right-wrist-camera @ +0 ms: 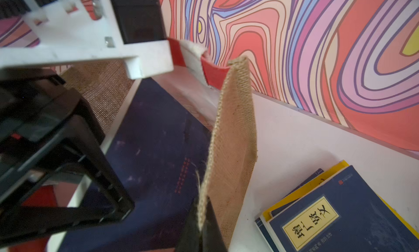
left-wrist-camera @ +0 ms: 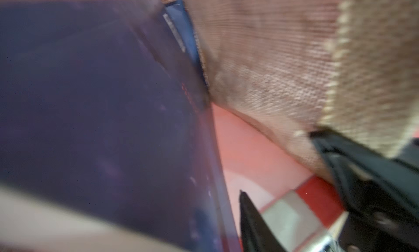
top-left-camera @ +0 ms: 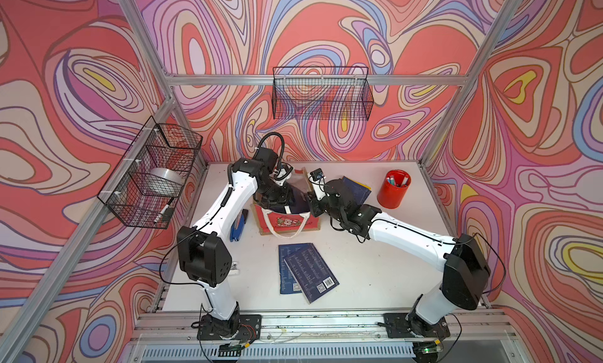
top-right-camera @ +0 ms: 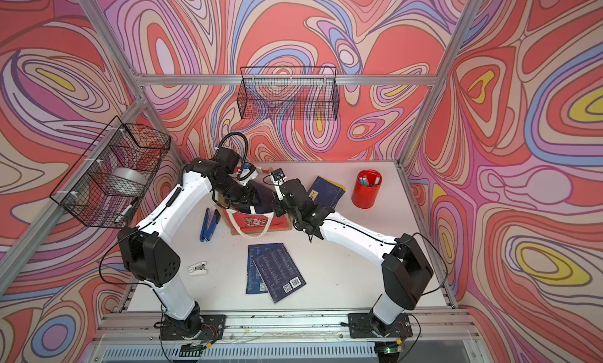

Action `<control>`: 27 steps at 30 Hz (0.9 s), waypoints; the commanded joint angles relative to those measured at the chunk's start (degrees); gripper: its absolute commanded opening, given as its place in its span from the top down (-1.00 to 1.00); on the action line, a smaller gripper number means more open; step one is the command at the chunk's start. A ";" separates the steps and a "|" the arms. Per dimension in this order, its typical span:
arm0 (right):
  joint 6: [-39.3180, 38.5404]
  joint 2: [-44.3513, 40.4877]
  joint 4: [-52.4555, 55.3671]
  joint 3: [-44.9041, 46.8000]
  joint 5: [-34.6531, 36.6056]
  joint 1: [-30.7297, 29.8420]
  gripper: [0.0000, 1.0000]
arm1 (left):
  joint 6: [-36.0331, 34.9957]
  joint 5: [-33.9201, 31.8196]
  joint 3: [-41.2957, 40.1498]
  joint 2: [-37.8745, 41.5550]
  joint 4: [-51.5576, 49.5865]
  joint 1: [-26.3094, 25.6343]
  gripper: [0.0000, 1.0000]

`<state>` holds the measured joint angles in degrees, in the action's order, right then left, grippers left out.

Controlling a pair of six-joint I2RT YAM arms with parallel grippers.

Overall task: Put the books into the canvas bag
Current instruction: Place the book in the canvas bag.

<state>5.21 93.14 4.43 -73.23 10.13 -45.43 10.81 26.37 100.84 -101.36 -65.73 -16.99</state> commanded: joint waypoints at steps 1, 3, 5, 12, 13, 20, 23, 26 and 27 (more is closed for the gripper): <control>0.55 0.06 -4.55 -3.74 0.65 -0.62 1.00 | 1.05 -5.70 0.01 3.89 -0.62 3.53 -0.23; 0.60 0.29 -4.42 -3.94 0.55 -0.62 0.93 | 0.63 -6.53 1.60 4.95 -1.55 4.85 -0.32; 0.83 0.56 -4.48 -4.10 0.31 -0.62 0.83 | 0.23 -7.89 3.54 5.73 -2.30 5.30 -0.44; 1.42 0.68 -3.18 -5.25 -0.37 -0.62 0.13 | -0.33 -8.66 9.37 6.72 -4.20 6.19 -0.72; 1.55 0.49 -2.98 -5.34 -0.29 -0.63 0.00 | -0.22 -8.53 9.93 7.01 -4.35 6.18 -0.73; 2.32 -2.25 3.40 -7.47 0.68 -0.54 -0.43 | 0.71 -4.97 14.62 11.52 -8.12 5.80 -1.00; 2.91 -6.02 7.60 -6.19 -0.39 -0.53 -0.55 | 1.25 -7.34 8.87 16.16 -8.57 3.64 -1.00; 3.27 -11.26 13.76 -3.56 -2.60 -0.49 -0.70 | 3.58 -5.84 -2.39 23.45 -5.30 1.19 -1.00; 3.73 -13.13 15.52 -2.22 -3.01 -0.54 -0.72 | 4.61 -5.09 -6.24 25.85 -3.83 0.16 -1.00</control>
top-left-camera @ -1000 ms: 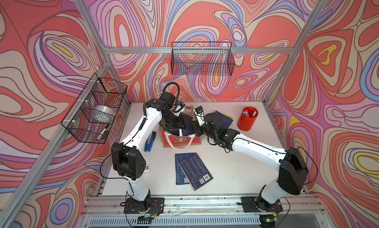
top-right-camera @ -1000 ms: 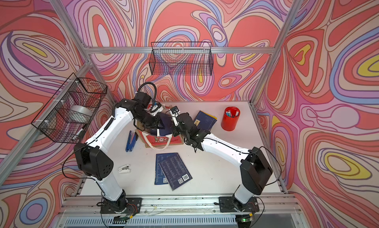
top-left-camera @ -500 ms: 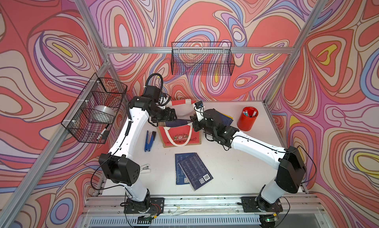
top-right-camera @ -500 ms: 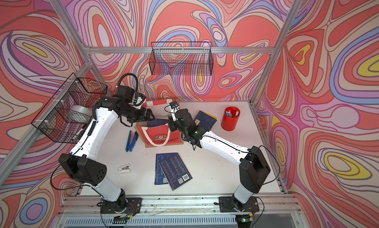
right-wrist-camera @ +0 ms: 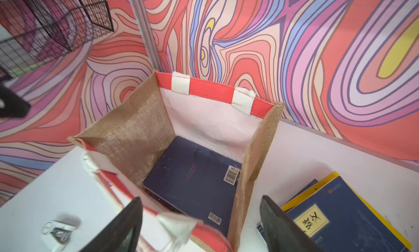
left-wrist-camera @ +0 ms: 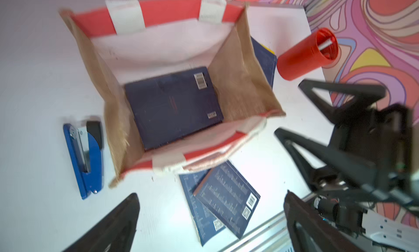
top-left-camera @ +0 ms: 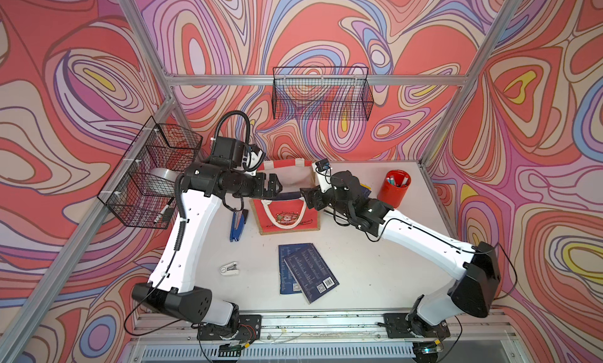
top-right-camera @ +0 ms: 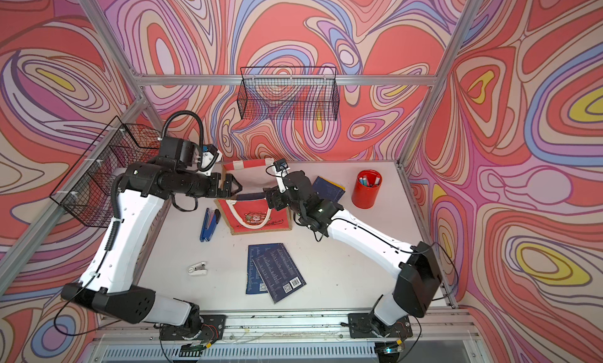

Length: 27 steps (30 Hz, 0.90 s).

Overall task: Put the books into the canvas bag
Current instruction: Place the book in the canvas bag, then pick up the book from the book.

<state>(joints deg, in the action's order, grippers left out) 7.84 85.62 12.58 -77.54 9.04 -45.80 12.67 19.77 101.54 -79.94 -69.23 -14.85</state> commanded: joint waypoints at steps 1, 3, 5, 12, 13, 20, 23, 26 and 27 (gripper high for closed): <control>1.90 -8.06 9.11 4.22 -3.20 -0.17 -0.73 | 4.20 2.29 -10.93 7.16 1.04 -3.54 -1.00; 4.27 -12.82 12.18 8.80 -6.23 -0.12 -0.74 | 7.34 4.00 -18.34 11.61 3.89 -7.19 -1.00; 8.53 -18.16 13.47 15.27 -9.46 -0.15 -0.80 | 11.32 4.56 -26.60 16.28 7.93 -11.31 -1.00; 23.24 -28.87 6.50 38.21 -15.77 -3.18 -0.96 | 20.17 6.20 -47.26 21.80 24.96 -19.40 -1.00; 24.87 -29.47 5.16 40.88 -15.72 -4.51 -0.96 | 19.82 5.92 -49.13 21.40 27.47 -20.22 -1.00; 36.80 -28.55 -2.86 51.02 -8.43 -20.61 -0.97 | 15.63 2.83 -56.27 13.40 44.24 -23.17 -1.00; 42.47 -26.01 -6.25 52.95 -6.32 -27.50 -0.96 | 14.71 0.79 -57.38 9.77 49.17 -23.20 -1.00; 45.77 -21.20 -9.72 53.75 -6.08 -32.18 -0.97 | 13.29 -3.13 -56.77 6.17 49.84 -23.23 -1.00; 46.50 -19.53 -11.15 53.95 -6.94 -32.66 -0.96 | 12.97 -4.20 -56.80 5.43 50.27 -23.24 -1.00</control>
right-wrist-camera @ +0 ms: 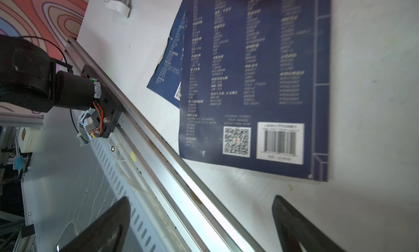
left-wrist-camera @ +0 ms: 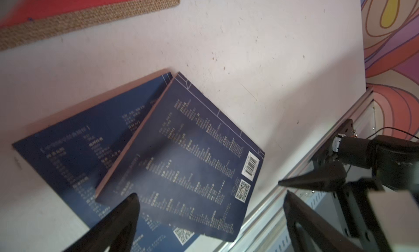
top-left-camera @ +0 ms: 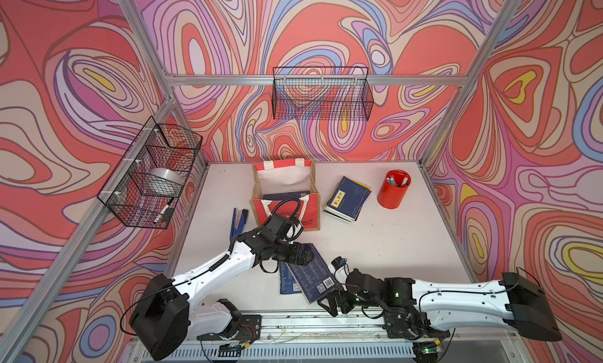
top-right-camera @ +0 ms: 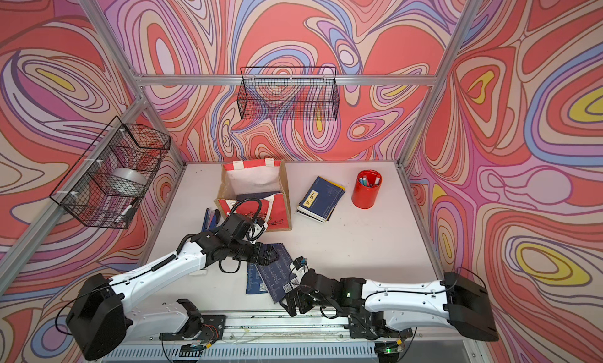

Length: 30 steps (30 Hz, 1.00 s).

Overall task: Put the books into the canvas bag
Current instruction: Pick up the book from the book.

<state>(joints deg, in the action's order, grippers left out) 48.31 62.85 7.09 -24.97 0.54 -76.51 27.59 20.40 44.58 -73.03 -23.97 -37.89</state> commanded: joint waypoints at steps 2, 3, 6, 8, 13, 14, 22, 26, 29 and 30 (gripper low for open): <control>7.89 6.82 -10.80 2.64 -0.77 -2.35 -0.97 | -2.33 -6.90 -0.22 -2.65 6.21 -0.21 -1.00; 8.61 8.14 -13.08 3.24 -1.12 -2.47 -0.97 | -2.28 -7.54 -0.64 -2.89 7.08 -0.17 -1.00; 9.71 11.38 -18.03 4.16 -1.15 -2.57 -0.97 | -1.97 -8.97 -2.23 -3.61 10.13 -0.17 -1.00; 10.39 12.56 -19.51 4.50 -0.41 -2.54 -0.97 | -1.71 -8.80 -3.05 -5.05 11.48 -0.17 -1.00; 12.23 11.76 -22.27 6.97 1.47 -1.49 -0.97 | -0.23 -5.40 -5.51 -8.93 14.26 -0.17 -1.00; 12.37 10.74 -22.82 7.84 1.73 -0.89 -0.97 | 0.35 -4.63 -6.42 -9.14 15.29 -0.19 -0.99; 11.65 3.89 -27.72 13.48 -1.93 9.18 -0.97 | 4.08 0.16 -11.28 -6.76 19.15 -0.26 -0.97; 11.05 6.60 -29.98 12.96 -4.29 11.87 -0.97 | 5.57 1.37 -12.76 -5.25 19.97 -0.43 -0.97; 13.38 8.59 -33.22 14.16 -4.78 14.00 -0.97 | 6.23 1.20 -13.54 -4.33 19.95 -0.65 -0.97; 13.98 8.97 -33.49 14.42 -5.41 14.87 -0.97 | 6.37 0.88 -13.62 -4.22 19.55 -0.69 -0.96</control>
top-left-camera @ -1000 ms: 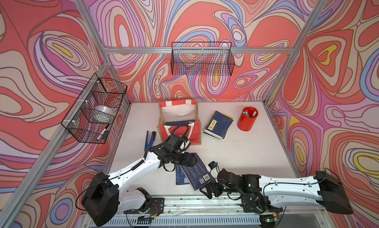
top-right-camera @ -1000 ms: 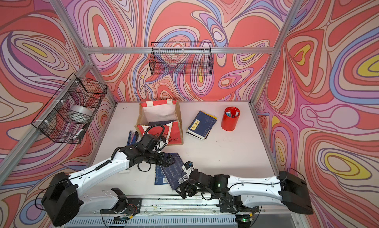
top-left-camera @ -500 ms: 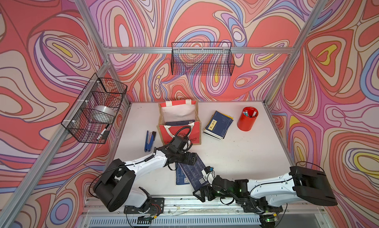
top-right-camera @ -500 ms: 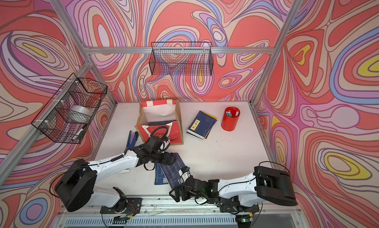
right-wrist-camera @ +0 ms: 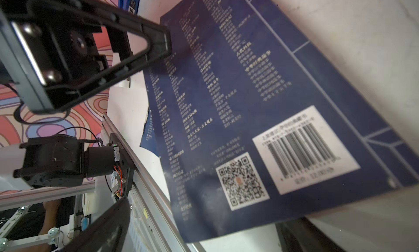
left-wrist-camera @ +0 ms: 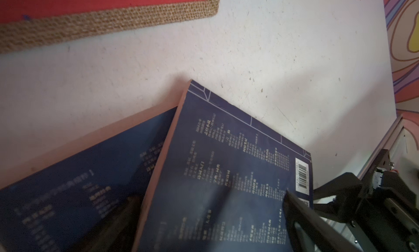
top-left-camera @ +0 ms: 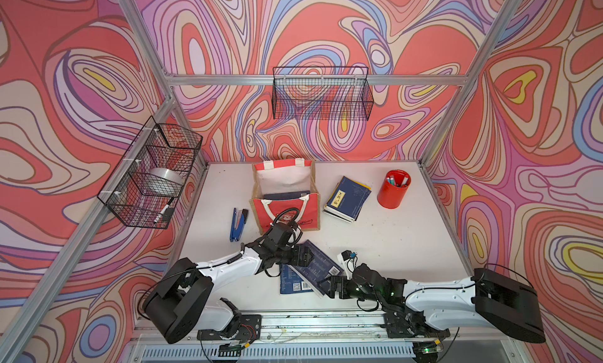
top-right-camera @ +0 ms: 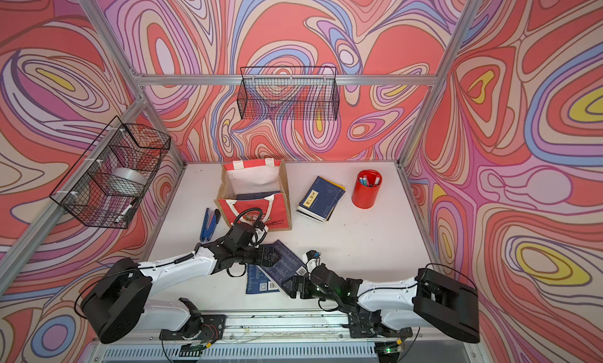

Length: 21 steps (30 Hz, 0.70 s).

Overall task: Put the books into the canvas bag
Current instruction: Pick up the book from the book.

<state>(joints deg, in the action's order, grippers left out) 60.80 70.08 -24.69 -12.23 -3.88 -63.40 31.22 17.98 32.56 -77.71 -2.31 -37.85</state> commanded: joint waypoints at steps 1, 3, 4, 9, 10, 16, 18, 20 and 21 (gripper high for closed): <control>2.35 1.65 -1.61 1.88 -1.63 2.17 -0.97 | 2.84 3.31 -1.62 0.62 -2.24 -0.74 -0.96; 4.47 0.75 0.13 2.31 -2.13 2.40 -0.97 | 3.20 3.54 -1.79 0.98 -2.08 -0.83 -0.97; 5.50 0.23 0.81 2.64 -2.63 2.55 -0.97 | 3.30 3.79 -1.80 1.11 -2.08 -0.90 -0.96; 7.85 -0.95 1.22 4.16 -3.18 3.18 -0.97 | 2.91 3.96 -0.96 0.80 -2.88 -1.27 -0.94; 8.05 -1.26 0.87 4.63 -2.78 3.34 -0.97 | 2.86 3.96 -0.92 0.72 -2.87 -1.35 -0.93; 8.38 -3.86 -0.62 5.73 -1.03 5.46 -0.83 | 2.73 5.00 -0.66 0.43 -2.70 -1.70 -0.83; 7.43 -4.91 -1.31 5.44 -0.64 5.93 -0.68 | 2.60 5.07 -0.50 0.36 -3.04 -1.71 -0.84; 6.46 -5.42 -1.41 4.75 -0.68 6.44 -0.46 | 2.47 5.14 -0.39 0.29 -3.34 -1.71 -0.83; 5.84 -5.40 -1.90 4.35 -1.02 6.67 -0.35 | 2.39 5.22 -0.34 0.28 -3.46 -1.71 -0.83</control>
<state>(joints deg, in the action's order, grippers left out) 68.12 65.39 -26.13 -7.40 -5.96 -57.41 32.86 20.14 32.10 -76.97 -3.27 -38.70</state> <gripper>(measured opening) 0.701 0.916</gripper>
